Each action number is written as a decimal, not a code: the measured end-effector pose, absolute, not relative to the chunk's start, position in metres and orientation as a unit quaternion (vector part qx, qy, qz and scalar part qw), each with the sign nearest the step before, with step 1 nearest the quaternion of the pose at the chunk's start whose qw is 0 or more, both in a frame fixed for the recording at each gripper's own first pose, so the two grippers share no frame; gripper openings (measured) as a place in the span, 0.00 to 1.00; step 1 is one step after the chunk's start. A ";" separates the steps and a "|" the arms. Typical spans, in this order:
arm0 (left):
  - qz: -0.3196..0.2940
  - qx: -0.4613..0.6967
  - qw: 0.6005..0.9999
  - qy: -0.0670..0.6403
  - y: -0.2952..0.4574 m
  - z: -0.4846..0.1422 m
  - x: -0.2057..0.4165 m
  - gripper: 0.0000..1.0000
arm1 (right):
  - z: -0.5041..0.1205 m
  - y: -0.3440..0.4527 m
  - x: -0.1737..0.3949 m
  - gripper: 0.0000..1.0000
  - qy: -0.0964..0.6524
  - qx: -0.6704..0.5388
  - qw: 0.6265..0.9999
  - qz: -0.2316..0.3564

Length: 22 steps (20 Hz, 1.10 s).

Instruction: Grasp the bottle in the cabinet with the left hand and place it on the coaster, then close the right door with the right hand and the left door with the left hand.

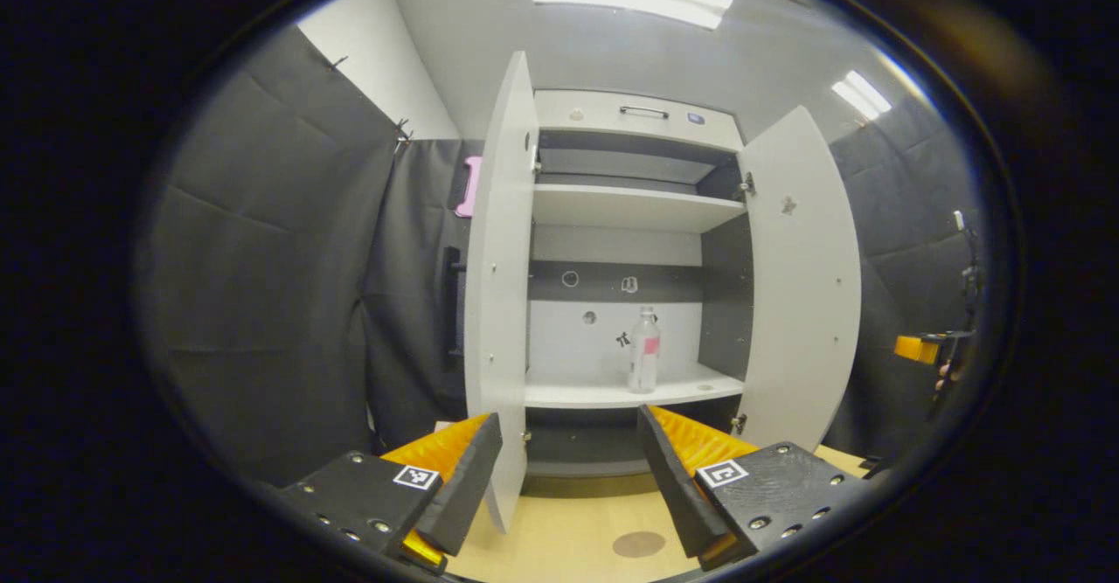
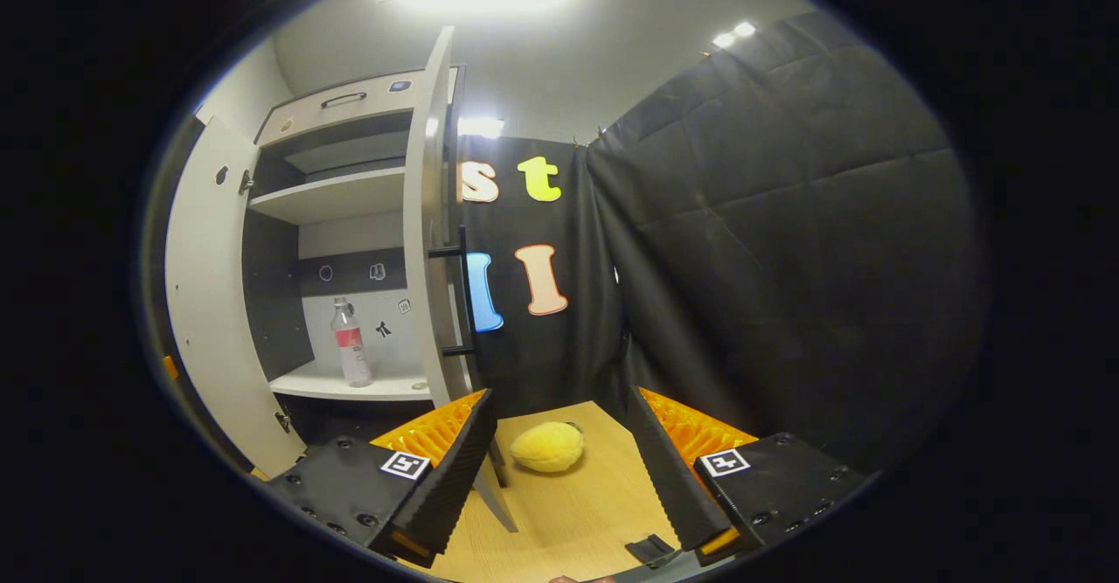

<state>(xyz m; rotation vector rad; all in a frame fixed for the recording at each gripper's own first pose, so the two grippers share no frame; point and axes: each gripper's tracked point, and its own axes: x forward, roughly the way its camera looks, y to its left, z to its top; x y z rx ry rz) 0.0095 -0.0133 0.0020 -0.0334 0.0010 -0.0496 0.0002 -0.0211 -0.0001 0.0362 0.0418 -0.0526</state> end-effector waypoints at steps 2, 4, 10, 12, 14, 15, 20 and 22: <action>-0.034 -0.012 0.999 0.008 -0.021 -0.004 0.020 0.91 | 0.001 -0.033 0.001 0.96 0.018 0.011 0.999 -0.042; -0.052 -0.019 0.998 0.015 -0.037 -0.010 0.032 0.91 | -0.002 -0.047 0.002 0.96 0.020 0.011 0.998 -0.061; -0.100 -0.014 0.995 0.028 -0.086 -0.013 0.093 0.91 | -0.021 -0.080 0.028 0.96 0.038 0.020 0.993 -0.112; -0.111 -0.010 0.993 0.025 -0.099 -0.009 0.119 0.91 | -0.018 -0.090 0.038 0.92 0.032 0.022 0.991 -0.125; -0.119 -0.004 0.993 0.024 -0.111 -0.004 0.147 0.91 | -0.016 -0.100 0.048 0.92 0.026 0.023 0.990 -0.139; -0.120 -0.002 0.992 0.024 -0.116 -0.002 0.161 0.99 | -0.016 -0.105 0.054 0.92 0.023 0.024 0.989 -0.145; -0.124 -0.007 0.992 0.030 -0.137 0.001 0.227 0.98 | -0.018 -0.125 0.091 0.96 0.014 0.043 0.984 -0.174; -0.122 -0.007 0.992 0.032 -0.142 0.002 0.251 0.98 | -0.020 -0.132 0.101 0.96 0.013 0.049 0.982 -0.182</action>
